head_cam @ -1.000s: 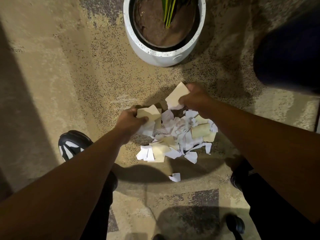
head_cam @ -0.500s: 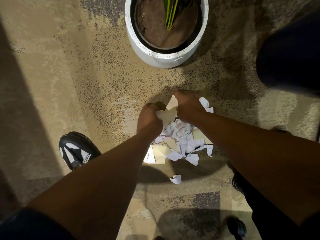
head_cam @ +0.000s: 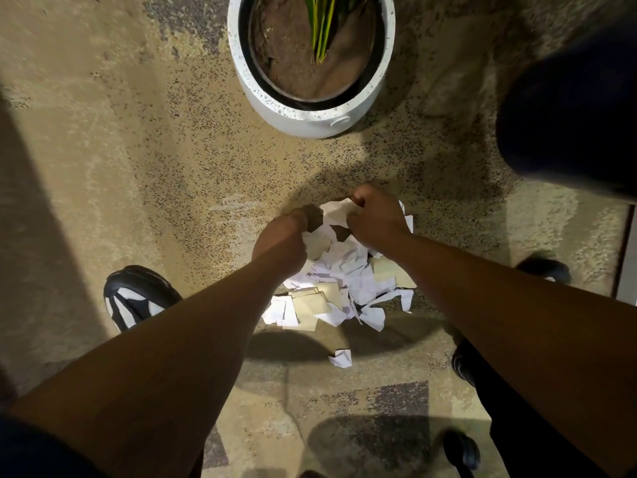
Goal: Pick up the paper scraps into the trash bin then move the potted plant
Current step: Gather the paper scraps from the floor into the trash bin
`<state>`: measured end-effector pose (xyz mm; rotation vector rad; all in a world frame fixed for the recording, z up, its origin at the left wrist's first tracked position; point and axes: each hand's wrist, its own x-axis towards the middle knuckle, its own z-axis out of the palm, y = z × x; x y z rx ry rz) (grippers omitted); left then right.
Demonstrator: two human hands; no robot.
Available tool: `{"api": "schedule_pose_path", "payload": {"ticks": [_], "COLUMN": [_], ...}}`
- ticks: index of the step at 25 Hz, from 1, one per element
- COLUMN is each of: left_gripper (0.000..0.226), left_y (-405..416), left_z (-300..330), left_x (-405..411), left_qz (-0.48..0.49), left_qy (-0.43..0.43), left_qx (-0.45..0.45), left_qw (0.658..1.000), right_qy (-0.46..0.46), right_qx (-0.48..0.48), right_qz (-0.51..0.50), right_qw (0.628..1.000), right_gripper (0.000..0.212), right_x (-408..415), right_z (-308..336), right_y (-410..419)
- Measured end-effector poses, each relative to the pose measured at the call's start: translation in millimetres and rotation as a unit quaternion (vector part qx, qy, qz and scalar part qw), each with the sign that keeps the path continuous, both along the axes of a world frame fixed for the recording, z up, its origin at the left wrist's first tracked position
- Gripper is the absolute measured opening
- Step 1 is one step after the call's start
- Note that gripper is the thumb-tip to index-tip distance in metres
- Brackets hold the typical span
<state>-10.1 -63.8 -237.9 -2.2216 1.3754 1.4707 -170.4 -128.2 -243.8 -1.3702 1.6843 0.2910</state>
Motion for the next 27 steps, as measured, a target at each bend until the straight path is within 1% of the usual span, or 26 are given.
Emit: {"api": "schedule_pose_path", "payload": {"ticks": [2,3,4,5,6,7,8,9,11,12,14,16,17,18,19,20,21,22,23,24,25,26,27], "left_gripper": [0.024,0.029,0.032,0.030,0.024,0.018,0.016,0.015,0.016,0.018,0.022,0.026,0.027,0.027,0.027,0.027,0.027,0.029,0.032,0.036,0.038,0.042,0.045], "left_y": [-3.5,-5.6,-7.8,-11.3,-17.1,-24.0,-32.0,-39.5,-53.6,-61.7,-75.4,-86.7,-91.0,-97.6,-102.6,-107.1,-111.8,-116.6,-124.8,-129.3,-133.8,-136.9,-141.1], "left_z": [10.0,16.2,24.9,35.2,50.4,68.6,89.3,109.2,149.8,169.5,203.0,233.9,244.5,254.4,259.0,262.3,265.9,266.4,276.7,284.2,298.2,307.4,314.6], "left_x": [0.9,3.0,5.5,8.0,8.7,6.7,1.7,-5.2,-25.7,-37.9,-62.9,-89.5,-101.7,-116.0,-128.9,-141.0,-153.7,-165.4,-183.0,-196.5,-212.7,-226.8,-238.5], "left_qz": [0.046,0.088,0.137,0.205,0.295,0.390,0.467,0.517,0.585,0.602,0.611,0.609,0.597,0.588,0.587,0.592,0.597,0.600,0.581,0.555,0.517,0.503,0.499], "left_qy": [-0.016,-0.014,-0.007,0.012,0.046,0.091,0.141,0.185,0.266,0.303,0.341,0.382,0.409,0.428,0.434,0.431,0.432,0.440,0.462,0.480,0.490,0.480,0.469], "left_qx": [0.004,-0.014,-0.032,-0.044,-0.046,-0.038,-0.030,-0.031,-0.041,-0.044,-0.045,-0.027,-0.028,-0.026,-0.030,-0.033,-0.031,-0.026,-0.014,-0.002,0.024,0.046,0.051], "left_qw": [0.999,0.996,0.990,0.978,0.953,0.916,0.873,0.835,0.765,0.737,0.713,0.694,0.690,0.686,0.683,0.680,0.676,0.668,0.669,0.679,0.701,0.717,0.727], "right_qy": [-0.017,-0.029,-0.045,-0.061,-0.074,-0.084,-0.093,-0.095,-0.099,-0.110,-0.159,-0.217,-0.244,-0.258,-0.259,-0.248,-0.241,-0.264,-0.300,-0.342,-0.377,-0.395,-0.408], "right_qx": [-0.008,-0.013,-0.010,0.001,0.015,0.023,0.015,-0.006,-0.057,-0.069,-0.064,-0.054,-0.053,-0.064,-0.075,-0.092,-0.103,-0.110,-0.113,-0.112,-0.110,-0.108,-0.107], "right_qz": [-0.035,-0.059,-0.096,-0.149,-0.207,-0.260,-0.305,-0.339,-0.404,-0.454,-0.569,-0.666,-0.695,-0.708,-0.702,-0.688,-0.682,-0.682,-0.691,-0.706,-0.716,-0.734,-0.745], "right_qw": [0.999,0.998,0.994,0.987,0.975,0.962,0.948,0.936,0.908,0.882,0.804,0.711,0.674,0.654,0.659,0.675,0.682,0.673,0.648,0.611,0.577,0.541,0.517], "right_gripper": [0.010,0.011,0.017,0.025,0.031,0.032,0.030,0.024,0.016,0.015,0.009,0.009,0.010,0.011,0.010,0.010,0.010,0.014,0.018,0.022,0.024,0.026,0.028], "right_x": [-1.9,-2.3,-1.9,-0.8,1.3,3.6,4.8,6.1,1.2,-5.4,-18.1,-32.5,-37.7,-45.0,-50.4,-57.5,-65.6,-74.5,-86.1,-97.4,-106.8,-116.7,-128.2], "right_z": [12.0,20.5,30.9,42.9,56.3,72.7,91.8,113.8,160.9,183.2,223.5,256.7,268.5,275.4,280.3,280.0,283.3,286.3,292.7,297.0,301.0,303.8,308.8], "right_y": [1.3,2.7,4.7,7.3,10.8,14.9,18.3,20.1,17.4,15.3,15.2,9.8,1.7,-7.4,-16.6,-22.7,-29.4,-35.0,-42.4,-46.8,-50.4,-54.1,-58.8]}}
